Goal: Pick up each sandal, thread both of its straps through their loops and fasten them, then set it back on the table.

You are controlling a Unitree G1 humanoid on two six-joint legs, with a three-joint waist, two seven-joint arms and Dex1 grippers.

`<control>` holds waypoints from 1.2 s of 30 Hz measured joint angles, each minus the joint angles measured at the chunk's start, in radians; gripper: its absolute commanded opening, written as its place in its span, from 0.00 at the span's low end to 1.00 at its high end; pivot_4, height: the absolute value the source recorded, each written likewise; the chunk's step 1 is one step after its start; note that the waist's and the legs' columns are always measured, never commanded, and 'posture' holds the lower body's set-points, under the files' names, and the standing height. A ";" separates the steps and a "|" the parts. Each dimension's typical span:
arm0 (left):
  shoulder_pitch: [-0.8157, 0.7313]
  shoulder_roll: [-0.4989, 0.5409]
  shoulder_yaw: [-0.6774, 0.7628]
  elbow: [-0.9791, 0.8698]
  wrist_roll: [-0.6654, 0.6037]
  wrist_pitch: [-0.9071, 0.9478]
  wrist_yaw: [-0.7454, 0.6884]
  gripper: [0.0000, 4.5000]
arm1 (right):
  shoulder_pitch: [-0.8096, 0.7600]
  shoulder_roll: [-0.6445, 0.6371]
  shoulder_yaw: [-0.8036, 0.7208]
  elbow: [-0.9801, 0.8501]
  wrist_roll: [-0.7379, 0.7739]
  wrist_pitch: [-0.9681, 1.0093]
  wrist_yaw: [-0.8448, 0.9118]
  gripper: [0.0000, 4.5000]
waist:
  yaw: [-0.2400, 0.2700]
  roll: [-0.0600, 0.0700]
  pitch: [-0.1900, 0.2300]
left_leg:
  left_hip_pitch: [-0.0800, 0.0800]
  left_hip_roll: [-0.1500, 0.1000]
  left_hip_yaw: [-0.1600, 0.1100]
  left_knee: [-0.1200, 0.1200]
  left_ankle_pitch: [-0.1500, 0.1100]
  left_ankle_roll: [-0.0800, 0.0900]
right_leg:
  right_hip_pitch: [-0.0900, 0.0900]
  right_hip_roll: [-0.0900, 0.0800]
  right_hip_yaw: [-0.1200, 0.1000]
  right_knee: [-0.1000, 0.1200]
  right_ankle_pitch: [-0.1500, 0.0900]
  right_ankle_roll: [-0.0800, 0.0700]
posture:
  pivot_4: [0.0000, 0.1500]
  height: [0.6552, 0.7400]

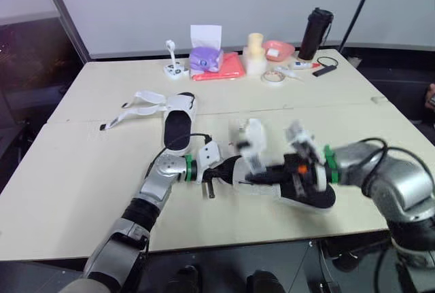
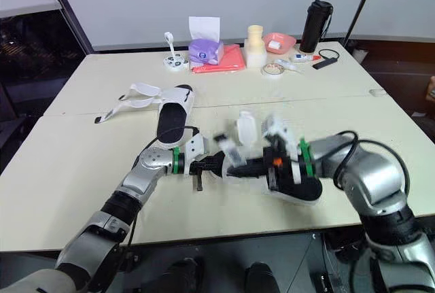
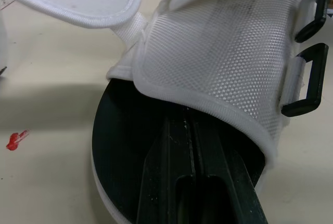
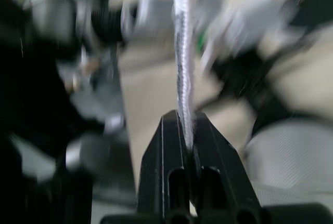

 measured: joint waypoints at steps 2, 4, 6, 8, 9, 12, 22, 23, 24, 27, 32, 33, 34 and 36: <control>-0.001 -0.001 0.000 0.003 0.000 -0.001 0.000 0.00 | 0.018 -0.012 0.032 0.000 -0.037 -0.058 0.013 0.42 | 0.001 0.000 0.000 | 0.000 0.000 0.000 0.001 0.000 0.000 | 0.000 0.000 0.000 0.000 0.000 0.000 | 1.00 1.00; -0.001 -0.003 -0.001 0.006 0.001 -0.003 0.000 0.00 | 0.020 -0.030 0.047 0.000 -0.072 -0.110 0.019 0.63 | 0.004 0.000 0.000 | 0.000 0.000 -0.001 0.001 0.000 0.000 | 0.001 0.000 0.000 0.000 0.000 0.000 | 1.00 1.00; -0.001 -0.004 -0.001 0.007 0.002 -0.003 -0.001 0.00 | 0.030 -0.067 0.060 -0.003 -0.118 -0.172 0.027 0.86 | 0.006 0.000 0.000 | 0.000 0.000 -0.001 0.001 0.000 0.000 | 0.001 0.000 0.000 -0.001 0.000 0.000 | 1.00 1.00; -0.001 -0.005 -0.001 0.008 0.002 -0.004 -0.001 0.00 | 0.066 -0.126 0.080 -0.023 -0.182 -0.250 0.044 0.86 | 0.010 0.000 0.000 | 0.000 0.000 -0.001 0.001 0.000 0.000 | 0.002 0.000 -0.001 -0.001 0.000 0.000 | 1.00 1.00; -0.002 -0.004 0.000 0.008 0.002 -0.004 -0.001 0.00 | 0.084 -0.145 0.083 -0.030 -0.202 -0.276 0.051 0.86 | 0.009 -0.001 0.000 | 0.000 0.000 -0.001 0.001 -0.001 0.000 | 0.002 0.000 -0.001 -0.001 0.000 0.000 | 1.00 1.00; -0.001 -0.008 0.000 0.007 0.002 0.002 -0.001 0.00 | 0.162 -0.212 0.069 -0.054 -0.231 -0.330 0.072 0.86 | 0.010 -0.001 0.001 | 0.000 0.000 -0.001 0.002 -0.001 0.001 | 0.003 0.000 -0.001 -0.001 0.000 0.000 | 1.00 1.00; 0.000 -0.018 -0.001 -0.005 -0.001 0.007 -0.014 0.00 | 0.276 -0.258 -0.009 -0.032 -0.243 -0.302 0.024 0.86 | 0.010 -0.001 0.001 | 0.000 0.001 -0.002 0.003 -0.001 0.001 | 0.005 0.000 -0.002 -0.003 0.000 0.000 | 1.00 1.00; 0.000 -0.019 -0.001 -0.006 -0.001 0.007 -0.015 0.00 | 0.265 -0.246 0.007 -0.001 -0.265 -0.301 0.008 0.86 | 0.009 -0.001 0.001 | 0.000 0.001 -0.002 0.003 -0.001 0.001 | 0.005 0.000 -0.002 -0.003 0.000 0.000 | 1.00 1.00; 0.000 -0.018 0.000 -0.007 -0.001 0.008 -0.016 0.00 | 0.250 -0.228 0.019 0.023 -0.271 -0.300 0.003 0.86 | 0.009 -0.001 0.001 | 0.000 0.001 -0.002 0.003 -0.001 0.001 | 0.005 0.000 -0.002 -0.003 0.000 0.000 | 1.00 1.00; 0.000 -0.020 -0.001 -0.012 -0.001 0.016 -0.015 0.00 | 0.202 -0.197 0.051 0.065 -0.298 -0.304 -0.013 0.86 | 0.004 -0.002 0.001 | 0.001 0.001 -0.002 0.003 -0.001 0.001 | 0.006 0.000 -0.002 -0.003 0.000 0.000 | 1.00 1.00; 0.002 -0.021 -0.001 -0.021 -0.001 0.028 -0.013 0.00 | 0.143 -0.139 0.073 0.169 -0.361 -0.317 -0.087 0.86 | 0.007 -0.002 0.001 | 0.002 0.001 -0.004 0.005 -0.001 0.001 | 0.006 0.000 -0.001 -0.003 0.000 0.000 | 1.00 1.00; 0.003 -0.021 -0.001 -0.026 -0.001 0.029 -0.013 0.00 | 0.134 -0.133 0.073 0.181 -0.369 -0.317 -0.096 0.86 | 0.007 -0.002 0.001 | 0.002 0.001 -0.004 0.004 -0.001 0.001 | 0.006 0.000 -0.001 -0.003 0.000 0.000 | 1.00 1.00; 0.004 -0.020 -0.001 -0.031 -0.001 0.031 -0.012 0.00 | 0.126 -0.129 0.073 0.190 -0.376 -0.317 -0.103 0.86 | 0.007 -0.002 0.001 | 0.001 0.001 -0.004 0.004 -0.001 0.001 | 0.006 0.000 -0.001 -0.003 0.000 0.000 | 1.00 1.00; 0.005 -0.020 -0.001 -0.034 -0.001 0.037 -0.011 0.00 | 0.116 -0.129 0.073 0.202 -0.385 -0.320 -0.110 0.86 | 0.008 -0.002 0.001 | 0.001 0.000 -0.004 0.003 -0.001 0.002 | 0.006 0.000 -0.001 -0.004 0.000 0.000 | 1.00 1.00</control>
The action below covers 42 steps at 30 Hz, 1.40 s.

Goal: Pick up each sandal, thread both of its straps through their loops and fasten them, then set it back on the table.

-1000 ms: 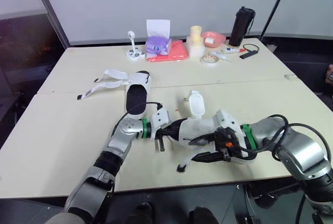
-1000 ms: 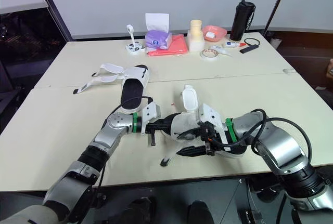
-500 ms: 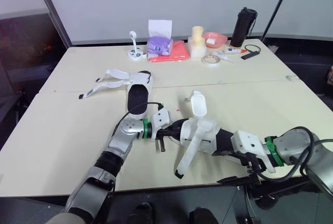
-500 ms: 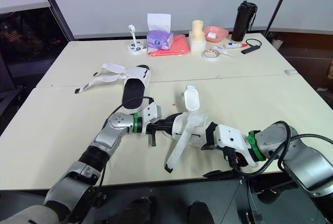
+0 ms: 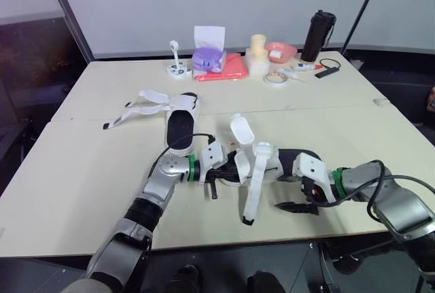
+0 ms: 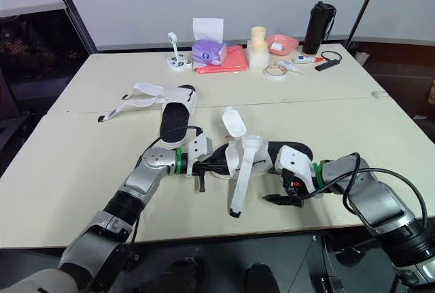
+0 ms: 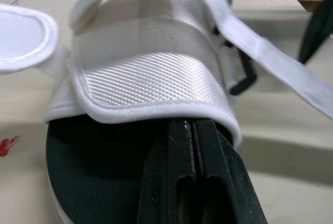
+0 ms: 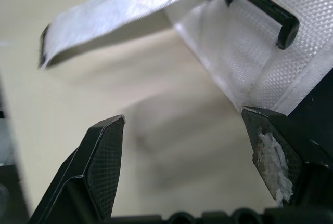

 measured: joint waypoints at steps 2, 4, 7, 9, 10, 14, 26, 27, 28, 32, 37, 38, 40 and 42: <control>0.002 0.001 0.000 -0.002 0.000 0.006 0.001 0.00 | 0.002 -0.001 -0.005 -0.009 0.019 0.032 0.008 0.86 | 0.000 0.000 0.000 | 0.000 0.000 0.000 0.000 0.000 0.001 | 0.000 0.000 0.000 0.000 0.000 0.000 | 1.00 1.00; 0.003 0.001 0.000 -0.005 0.001 0.006 0.002 0.00 | 0.015 -0.001 -0.039 -0.051 0.092 0.118 0.029 0.86 | 0.000 0.000 0.000 | 0.000 0.000 0.000 0.000 -0.001 0.001 | 0.000 0.000 0.000 -0.001 0.000 0.000 | 1.00 1.00; 0.004 0.001 0.000 -0.005 0.002 0.006 0.007 0.00 | 0.020 0.000 -0.096 -0.117 0.216 0.255 0.045 0.86 | 0.000 0.000 0.000 | 0.000 0.000 0.000 0.000 -0.001 0.001 | 0.000 0.000 0.000 -0.001 0.000 0.000 | 1.00 1.00; 0.004 0.001 -0.001 -0.006 0.002 0.006 0.010 0.00 | 0.020 0.000 -0.124 -0.143 0.285 0.340 0.045 0.86 | 0.001 0.000 0.000 | 0.000 0.000 0.000 0.000 -0.001 0.001 | 0.001 0.000 0.000 -0.002 0.000 0.000 | 1.00 1.00; 0.004 0.001 -0.002 -0.006 0.002 0.006 0.011 0.00 | 0.023 0.000 -0.132 -0.156 0.315 0.374 0.045 0.86 | 0.001 0.000 0.000 | 0.000 0.000 0.000 0.000 -0.001 0.001 | 0.001 0.000 0.000 -0.002 0.000 0.000 | 1.00 1.00; 0.004 0.000 -0.003 -0.006 0.003 0.002 0.014 0.00 | 0.041 0.052 -0.142 -0.194 0.411 0.477 0.019 0.86 | 0.000 0.000 0.000 | 0.000 0.000 0.000 0.000 -0.001 0.002 | 0.001 0.000 0.000 -0.003 0.000 0.000 | 1.00 1.00; 0.017 0.003 -0.018 -0.020 0.003 -0.013 0.031 0.00 | 0.038 0.193 -0.126 -0.110 0.459 0.538 -0.075 0.86 | 0.000 0.000 0.000 | 0.000 0.000 -0.001 0.000 -0.001 0.002 | 0.001 0.000 -0.001 -0.004 0.000 0.001 | 1.00 1.00; 0.019 0.004 -0.018 -0.022 0.003 -0.013 0.033 0.00 | 0.036 0.207 -0.125 -0.106 0.464 0.543 -0.084 0.86 | 0.000 0.000 0.000 | 0.000 0.000 -0.001 0.000 -0.001 0.002 | 0.002 0.000 -0.001 -0.004 0.000 0.001 | 1.00 1.00; 0.022 0.005 -0.018 -0.026 0.003 -0.013 0.035 0.00 | 0.035 0.219 -0.125 -0.103 0.470 0.543 -0.092 0.86 | 0.000 0.000 0.000 | 0.000 0.000 -0.001 0.000 -0.001 0.002 | 0.002 0.000 0.000 -0.004 0.000 0.001 | 1.00 1.00; 0.033 0.007 -0.018 -0.041 0.003 -0.010 0.039 0.00 | 0.026 0.248 -0.124 -0.093 0.480 0.550 -0.118 0.86 | -0.001 0.000 0.000 | 0.000 0.000 -0.001 0.000 -0.001 0.002 | 0.002 0.000 -0.001 -0.004 0.000 0.001 | 1.00 1.00; 0.036 0.008 -0.018 -0.046 0.003 -0.008 0.039 0.00 | 0.025 0.264 -0.122 -0.084 0.491 0.562 -0.134 0.45 | -0.001 0.000 0.000 | 0.000 0.000 -0.001 0.000 -0.001 0.002 | 0.002 0.000 -0.001 -0.004 0.000 0.001 | 1.00 1.00; 0.036 0.008 -0.018 -0.046 0.003 -0.008 0.039 0.00 | 0.025 0.264 -0.121 -0.082 0.491 0.562 -0.136 0.33 | -0.001 0.000 0.000 | 0.000 0.000 -0.001 0.000 -0.001 0.002 | 0.001 0.000 -0.001 -0.004 0.000 0.001 | 1.00 1.00; 0.036 0.008 -0.018 -0.047 0.003 -0.007 0.040 0.00 | 0.025 0.264 -0.118 -0.077 0.491 0.562 -0.138 0.09 | -0.001 0.000 0.000 | 0.000 0.000 -0.001 0.000 -0.001 0.002 | 0.001 0.000 -0.001 -0.004 0.000 0.001 | 1.00 1.00; 0.036 0.008 -0.018 -0.047 0.003 -0.005 0.042 0.00 | 0.024 0.265 -0.117 -0.077 0.492 0.562 -0.139 0.01 | -0.001 0.000 0.000 | 0.000 0.000 -0.001 0.000 -0.001 0.002 | 0.002 0.000 -0.001 -0.004 0.000 0.001 | 1.00 1.00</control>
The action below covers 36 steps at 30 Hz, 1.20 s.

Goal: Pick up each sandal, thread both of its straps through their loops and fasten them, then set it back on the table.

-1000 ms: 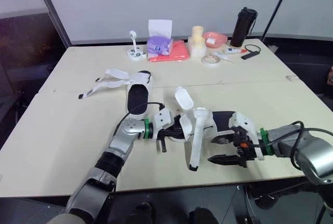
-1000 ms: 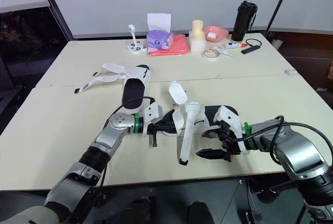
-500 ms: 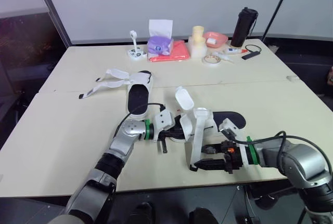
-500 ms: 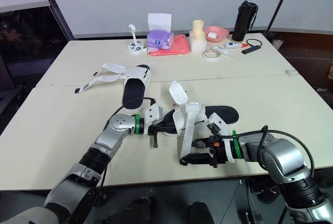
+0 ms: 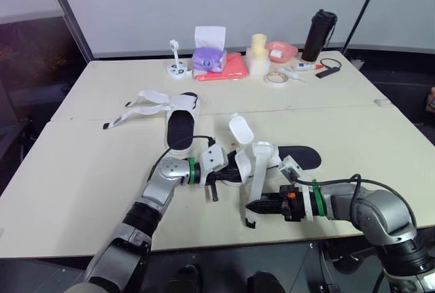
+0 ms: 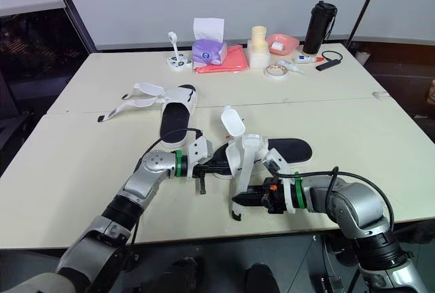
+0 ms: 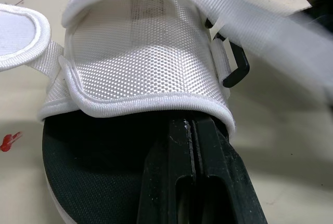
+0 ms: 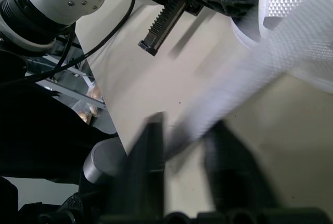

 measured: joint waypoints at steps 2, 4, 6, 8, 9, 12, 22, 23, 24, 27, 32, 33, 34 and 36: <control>0.000 0.000 0.000 -0.001 0.000 0.003 0.003 0.00 | -0.006 0.001 0.000 0.000 0.001 0.002 -0.004 0.01 | 0.000 0.000 0.000 | 0.000 0.000 0.000 0.000 0.000 0.000 | 0.000 0.000 0.000 0.000 0.000 0.000 | 1.00 1.00; 0.000 0.000 0.000 -0.002 0.000 0.009 0.006 0.00 | -0.020 0.000 0.001 0.000 0.005 0.003 -0.005 0.01 | 0.000 0.000 0.000 | 0.000 0.000 0.000 0.000 0.000 0.000 | 0.000 0.000 0.000 0.000 0.000 0.000 | 1.00 1.00; 0.000 -0.001 0.000 -0.002 -0.001 0.010 0.007 0.00 | -0.049 -0.017 0.001 0.001 0.014 0.012 0.003 0.01 | 0.000 0.000 0.000 | 0.000 0.000 0.000 0.000 0.000 0.000 | 0.000 0.000 0.000 0.000 0.000 0.000 | 1.00 1.00; 0.000 -0.001 0.000 -0.002 -0.001 0.010 0.008 0.00 | -0.115 -0.067 -0.005 0.010 0.036 0.040 0.034 0.01 | 0.000 0.000 0.000 | 0.000 0.000 0.000 0.000 0.000 0.000 | 0.000 0.000 0.000 0.000 0.000 0.000 | 1.00 1.00; 0.000 -0.001 0.000 -0.002 -0.001 0.010 0.009 0.00 | -0.156 -0.090 -0.008 0.022 0.044 0.053 0.051 0.01 | 0.000 0.000 0.000 | 0.000 0.000 0.000 0.000 0.000 0.000 | 0.000 0.000 0.000 0.000 0.000 0.000 | 1.00 1.00; 0.000 -0.005 0.000 -0.002 -0.001 0.009 0.010 0.00 | -0.314 -0.176 0.010 0.100 0.046 0.082 0.120 0.01 | 0.000 0.000 0.000 | 0.000 0.000 0.001 0.000 0.000 0.000 | 0.000 0.000 0.000 -0.001 0.000 0.000 | 1.00 1.00; 0.009 -0.014 -0.005 -0.009 -0.001 0.001 0.019 0.00 | -0.744 -0.180 0.272 0.562 -0.138 0.012 0.386 0.01 | -0.002 0.000 0.000 | -0.001 -0.001 0.001 -0.002 0.000 0.000 | 0.000 0.000 -0.001 -0.004 0.000 0.001 | 1.00 1.00; 0.009 -0.014 -0.005 -0.009 0.000 -0.001 0.020 0.00 | -0.769 -0.163 0.296 0.617 -0.167 -0.011 0.410 0.01 | -0.002 0.000 0.000 | -0.001 -0.001 0.002 -0.002 0.000 0.000 | 0.000 0.000 -0.001 -0.004 0.000 0.001 | 1.00 1.00; 0.010 -0.014 -0.005 -0.010 0.000 -0.002 0.021 0.00 | -0.793 -0.145 0.327 0.676 -0.200 -0.038 0.437 0.01 | -0.002 0.000 0.000 | -0.001 -0.001 0.001 -0.002 0.000 0.000 | 0.000 0.000 0.000 -0.004 0.000 0.001 | 1.00 1.00; 0.012 -0.014 -0.005 -0.013 -0.001 -0.004 0.025 0.00 | -0.836 -0.111 0.385 0.793 -0.279 -0.106 0.500 0.01 | -0.002 0.001 0.000 | -0.001 -0.001 0.001 -0.003 0.000 0.000 | -0.001 0.000 0.000 -0.004 0.001 0.001 | 1.00 1.00; 0.020 -0.011 -0.006 -0.029 0.000 -0.003 0.033 0.00 | -0.874 -0.089 0.432 0.910 -0.388 -0.214 0.613 0.01 | -0.004 0.001 0.000 | -0.001 -0.001 0.001 -0.003 0.000 0.000 | -0.002 0.000 0.000 -0.004 0.001 0.001 | 1.00 1.00; 0.022 -0.011 -0.006 -0.031 0.000 -0.003 0.035 0.00 | -0.876 -0.087 0.433 0.921 -0.400 -0.226 0.628 0.01 | -0.004 0.001 0.000 | -0.001 -0.001 0.001 -0.003 0.000 0.000 | -0.002 0.000 0.000 -0.004 0.001 0.001 | 1.00 1.00; 0.023 -0.011 -0.006 -0.032 -0.001 -0.003 0.036 0.00 | -0.881 -0.086 0.435 0.931 -0.412 -0.238 0.643 0.01 | -0.004 0.001 0.000 | -0.001 -0.001 0.001 -0.003 0.000 0.000 | -0.002 0.000 0.000 -0.003 0.001 0.001 | 1.00 1.00; 0.027 -0.010 -0.006 -0.036 -0.001 -0.003 0.037 0.00 | -0.893 -0.086 0.439 0.946 -0.426 -0.254 0.662 0.01 | -0.004 0.001 0.000 | -0.001 -0.001 0.001 -0.003 0.000 0.000 | -0.002 0.000 0.000 -0.003 0.001 0.001 | 1.00 1.00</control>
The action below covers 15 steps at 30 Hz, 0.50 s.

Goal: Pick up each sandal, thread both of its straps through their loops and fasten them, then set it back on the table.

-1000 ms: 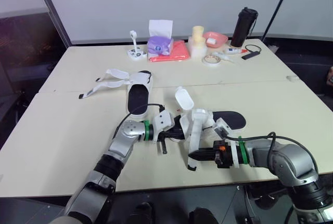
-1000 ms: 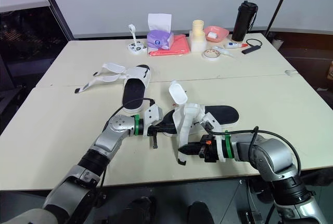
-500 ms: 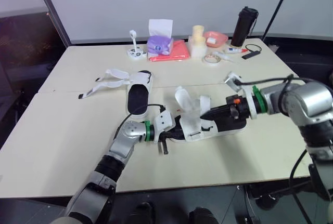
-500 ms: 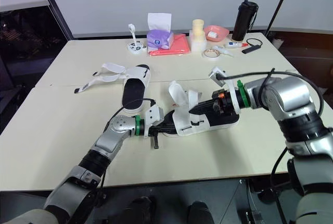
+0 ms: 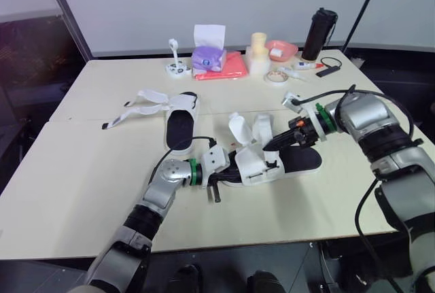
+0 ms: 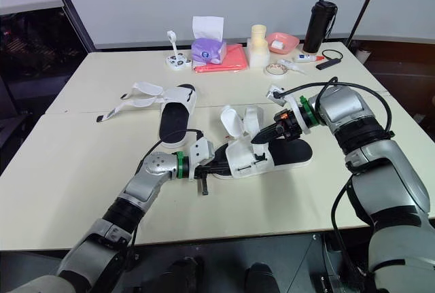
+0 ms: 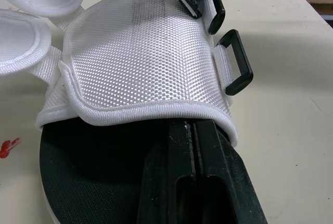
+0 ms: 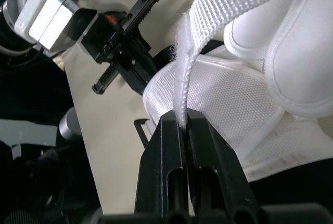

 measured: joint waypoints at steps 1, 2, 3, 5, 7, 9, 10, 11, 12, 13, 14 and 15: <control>0.001 0.001 0.000 -0.002 0.000 0.000 0.000 0.00 | -0.003 0.000 0.002 0.001 -0.006 -0.005 0.003 0.01 | 0.000 0.000 0.000 | 0.000 0.000 0.000 0.000 0.000 0.000 | 0.000 0.000 0.000 0.000 0.000 0.000 | 1.00 1.00; 0.002 0.001 0.000 -0.003 0.000 0.000 0.001 0.00 | -0.003 0.000 0.003 0.001 -0.008 -0.008 0.006 0.01 | 0.000 0.000 0.000 | 0.000 0.000 0.000 0.000 0.000 0.000 | 0.000 0.000 0.000 0.000 0.000 0.000 | 1.00 1.00; 0.002 0.001 0.000 -0.003 0.000 0.000 0.001 0.00 | -0.003 0.000 0.004 0.001 -0.008 -0.008 0.007 0.01 | 0.000 0.000 0.000 | 0.000 0.000 0.000 0.000 0.000 0.000 | 0.000 0.000 0.000 0.000 0.000 0.000 | 1.00 1.00; 0.002 0.001 0.000 -0.003 0.000 0.001 0.002 0.00 | -0.003 0.000 0.006 0.001 -0.008 -0.009 0.008 0.01 | 0.000 0.000 0.000 | 0.000 0.000 0.000 0.000 0.000 0.000 | 0.000 0.000 0.000 0.000 0.000 0.000 | 1.00 1.00; 0.002 0.001 0.000 -0.003 0.000 0.001 0.002 0.00 | -0.003 0.000 0.009 0.001 -0.007 -0.008 0.008 0.01 | 0.000 0.000 0.000 | 0.000 0.000 0.000 0.000 0.000 0.000 | 0.000 0.000 0.000 0.000 0.000 0.000 | 1.00 1.00; 0.002 0.001 0.000 -0.003 0.000 0.000 0.002 0.00 | -0.004 0.000 0.010 0.000 -0.005 -0.005 0.008 0.01 | 0.000 0.000 0.000 | 0.000 0.000 0.000 0.000 0.000 0.000 | 0.000 0.000 0.000 0.000 0.000 0.000 | 1.00 1.00; 0.002 0.001 0.000 -0.003 0.000 0.000 0.002 0.00 | -0.004 0.000 0.010 0.000 -0.003 -0.004 0.008 0.01 | 0.000 0.000 0.000 | 0.000 0.000 0.000 0.000 0.000 0.000 | 0.000 0.000 0.000 0.000 0.000 0.000 | 1.00 1.00; 0.002 0.001 0.000 -0.003 0.000 0.000 0.002 0.00 | -0.004 0.001 0.010 0.000 0.001 -0.002 0.008 0.01 | 0.000 0.000 0.000 | 0.000 0.000 0.000 0.000 0.000 0.000 | 0.000 0.000 0.000 0.000 0.000 0.000 | 1.00 1.00; 0.002 0.001 0.000 -0.003 0.000 0.000 0.002 0.00 | -0.004 0.001 0.010 -0.001 0.003 -0.001 0.008 0.01 | 0.000 0.000 0.000 | 0.000 0.000 0.000 0.000 0.000 0.000 | 0.000 0.000 0.000 0.000 0.000 0.000 | 1.00 1.00; 0.002 0.001 0.000 -0.003 0.000 0.000 0.002 0.00 | -0.004 0.001 0.011 -0.001 0.007 0.002 0.008 0.01 | 0.000 0.000 0.000 | 0.000 0.000 0.000 0.000 0.000 0.000 | 0.000 0.000 0.000 0.000 0.000 0.000 | 1.00 1.00; 0.002 0.002 0.000 -0.003 0.000 0.000 0.002 0.00 | -0.004 0.001 0.013 -0.001 0.011 0.003 0.008 0.01 | 0.000 0.000 0.000 | 0.000 0.000 0.000 0.000 0.000 0.000 | 0.000 0.000 0.000 0.000 0.000 0.000 | 1.00 1.00; 0.002 0.002 0.000 -0.003 0.000 0.000 0.002 0.00 | -0.004 0.001 0.014 -0.001 0.012 0.003 0.008 0.01 | 0.000 0.000 0.000 | 0.000 0.000 0.000 0.000 0.000 0.000 | 0.000 0.000 0.000 0.000 0.000 0.000 | 1.00 1.00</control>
